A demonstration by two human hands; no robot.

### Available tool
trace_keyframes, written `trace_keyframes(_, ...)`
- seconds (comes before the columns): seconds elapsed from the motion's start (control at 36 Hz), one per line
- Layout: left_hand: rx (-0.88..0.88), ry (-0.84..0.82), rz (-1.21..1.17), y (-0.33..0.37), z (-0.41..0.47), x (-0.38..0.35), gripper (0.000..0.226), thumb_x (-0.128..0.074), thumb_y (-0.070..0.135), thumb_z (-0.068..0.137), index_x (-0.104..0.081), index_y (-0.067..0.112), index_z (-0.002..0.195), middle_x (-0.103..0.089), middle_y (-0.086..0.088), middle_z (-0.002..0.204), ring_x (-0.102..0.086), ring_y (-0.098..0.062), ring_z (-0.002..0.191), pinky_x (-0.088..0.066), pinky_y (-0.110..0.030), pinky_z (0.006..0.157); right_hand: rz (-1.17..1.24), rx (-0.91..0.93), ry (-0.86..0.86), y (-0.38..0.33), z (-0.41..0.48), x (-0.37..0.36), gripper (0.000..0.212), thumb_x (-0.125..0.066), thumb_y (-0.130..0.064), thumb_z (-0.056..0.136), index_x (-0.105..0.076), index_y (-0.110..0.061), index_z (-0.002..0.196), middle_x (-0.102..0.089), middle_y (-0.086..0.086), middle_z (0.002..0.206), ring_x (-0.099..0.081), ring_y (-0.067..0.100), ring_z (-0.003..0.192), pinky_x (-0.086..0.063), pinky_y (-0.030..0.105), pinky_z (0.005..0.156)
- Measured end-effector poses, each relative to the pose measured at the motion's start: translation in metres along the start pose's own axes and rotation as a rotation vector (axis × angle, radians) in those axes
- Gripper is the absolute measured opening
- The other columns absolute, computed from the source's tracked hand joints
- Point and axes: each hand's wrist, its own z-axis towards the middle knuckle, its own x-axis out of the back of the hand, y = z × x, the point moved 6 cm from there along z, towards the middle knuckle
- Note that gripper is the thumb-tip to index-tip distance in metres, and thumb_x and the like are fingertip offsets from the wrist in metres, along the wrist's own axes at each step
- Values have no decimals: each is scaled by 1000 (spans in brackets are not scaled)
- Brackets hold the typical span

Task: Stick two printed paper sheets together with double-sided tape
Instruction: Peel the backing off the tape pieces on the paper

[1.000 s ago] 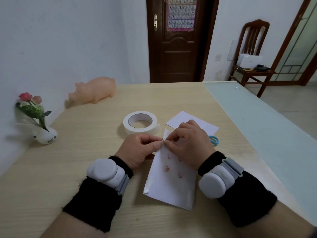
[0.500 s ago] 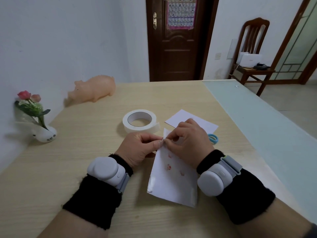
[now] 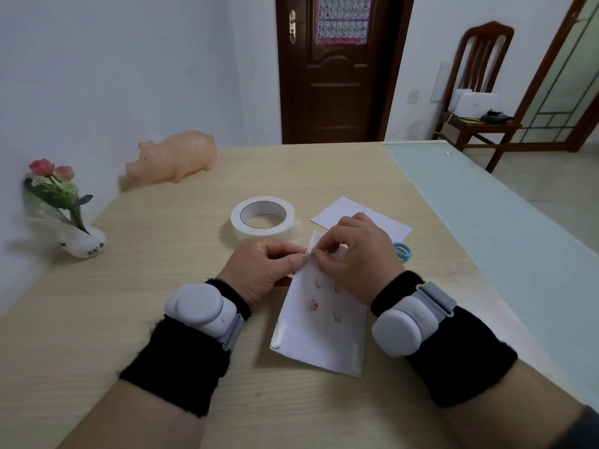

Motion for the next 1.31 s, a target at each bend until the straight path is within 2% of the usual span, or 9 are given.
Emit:
trace_keyframes(0.11, 1, 1, -8, 0, 0, 0, 10, -65, 1, 82, -72, 7, 86, -73, -5, 74, -68, -15, 65, -54, -24, 58, 24, -31, 17, 3, 1, 1, 9, -73, -15, 72, -65, -15, 69, -58, -2, 70, -47, 16, 75, -28, 11, 63)
trace_keyframes(0.25, 5, -13, -23, 1, -1, -3, 18, -63, -1, 83, -72, 13, 89, -73, -2, 76, -68, -13, 68, -54, -22, 59, 44, -73, 47, 9, 2, 2, 6, -72, -17, 75, -66, -16, 78, -57, -7, 75, -48, 15, 78, -29, 20, 69)
trace_keyframes(0.33, -3, -27, -26, 2, -2, -4, 21, -62, -1, 83, -73, 15, 90, -74, -2, 79, -69, -14, 71, -55, -23, 61, 41, -67, 47, 8, 2, 3, 9, -72, -18, 76, -68, -17, 85, -58, -11, 76, -47, 13, 79, -29, 20, 70)
trace_keyframes(0.5, -2, -19, -9, 1, -1, -3, 21, -64, -1, 82, -73, 17, 87, -74, -3, 79, -68, -15, 71, -57, -25, 64, 32, -51, 42, 7, 1, 2, 5, -72, -20, 76, -70, -19, 80, -65, -7, 74, -49, 14, 76, -32, 24, 69)
trace_keyframes(0.75, -2, -31, -34, 1, -2, -4, 23, -62, -3, 82, -73, 17, 83, -73, -3, 76, -68, -14, 69, -55, -24, 61, 22, -62, 36, 3, 1, 5, 3, -71, -20, 77, -71, -19, 80, -69, -7, 74, -54, 15, 76, -43, 30, 71)
trace_keyframes(0.97, -1, -54, -12, -2, 0, -3, 22, -66, 0, 81, -76, 19, 83, -73, -7, 83, -67, -20, 79, -56, -36, 76, 20, -85, 19, 0, 0, 7, 2, -71, -21, 78, -71, -19, 78, -67, -7, 73, -56, 14, 76, -44, 30, 73)
trace_keyframes(1.11, 0, -56, 18, -2, 0, -3, 23, -67, 17, 69, -76, 23, 88, -73, -11, 94, -68, -25, 89, -53, -49, 89, 4, -78, 6, -2, 0, 7, 5, -71, -20, 78, -70, -15, 77, -47, -19, 63, -55, 16, 77, -40, 28, 71)
trace_keyframes(1.22, -2, -59, 8, -2, 0, -3, 25, -67, 16, 69, -76, 19, 91, -72, -14, 95, -67, -27, 89, -51, -53, 90, 26, -90, 11, -1, 0, 7, 5, -70, -21, 79, -69, -17, 83, -64, -10, 73, -56, 17, 79, -45, 32, 75)
trace_keyframes(1.31, 0, -57, 1, -3, 0, -3, 24, -67, 15, 68, -75, 18, 90, -72, -16, 96, -66, -27, 88, -50, -53, 91, 41, -83, 19, -1, 0, 7, 7, -71, -19, 78, -71, -17, 84, -68, -8, 76, -57, 17, 78, -45, 33, 75)
